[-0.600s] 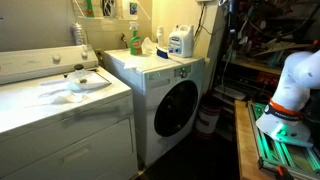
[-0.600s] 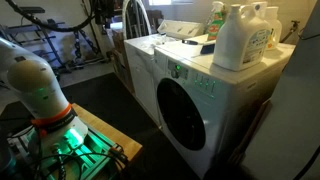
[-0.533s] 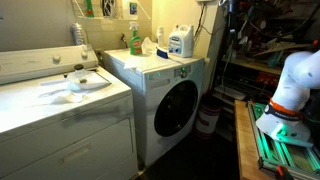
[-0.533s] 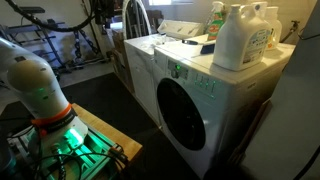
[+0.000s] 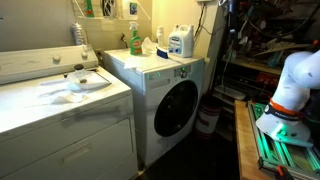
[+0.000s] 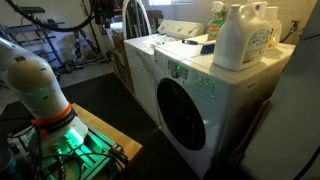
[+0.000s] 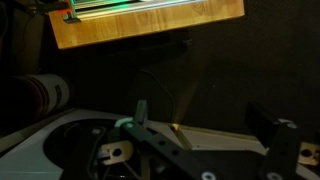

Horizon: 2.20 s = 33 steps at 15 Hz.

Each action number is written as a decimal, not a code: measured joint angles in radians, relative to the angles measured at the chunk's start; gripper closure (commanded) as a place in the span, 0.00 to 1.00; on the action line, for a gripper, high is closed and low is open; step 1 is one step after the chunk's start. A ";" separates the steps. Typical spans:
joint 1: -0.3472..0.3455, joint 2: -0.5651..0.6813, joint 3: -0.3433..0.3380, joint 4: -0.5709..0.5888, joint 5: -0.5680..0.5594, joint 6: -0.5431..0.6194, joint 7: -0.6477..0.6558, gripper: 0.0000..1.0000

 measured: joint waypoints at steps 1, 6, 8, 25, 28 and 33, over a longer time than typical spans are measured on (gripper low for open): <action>-0.001 0.002 0.001 0.000 0.000 0.005 0.002 0.00; -0.027 0.039 0.038 -0.085 -0.003 0.358 0.077 0.00; -0.044 0.067 0.063 -0.144 -0.020 0.516 0.123 0.00; -0.173 0.407 0.153 -0.285 -0.406 1.163 0.382 0.00; -0.171 0.405 0.153 -0.283 -0.406 1.163 0.382 0.00; -0.196 0.465 0.156 -0.244 -0.511 1.163 0.506 0.44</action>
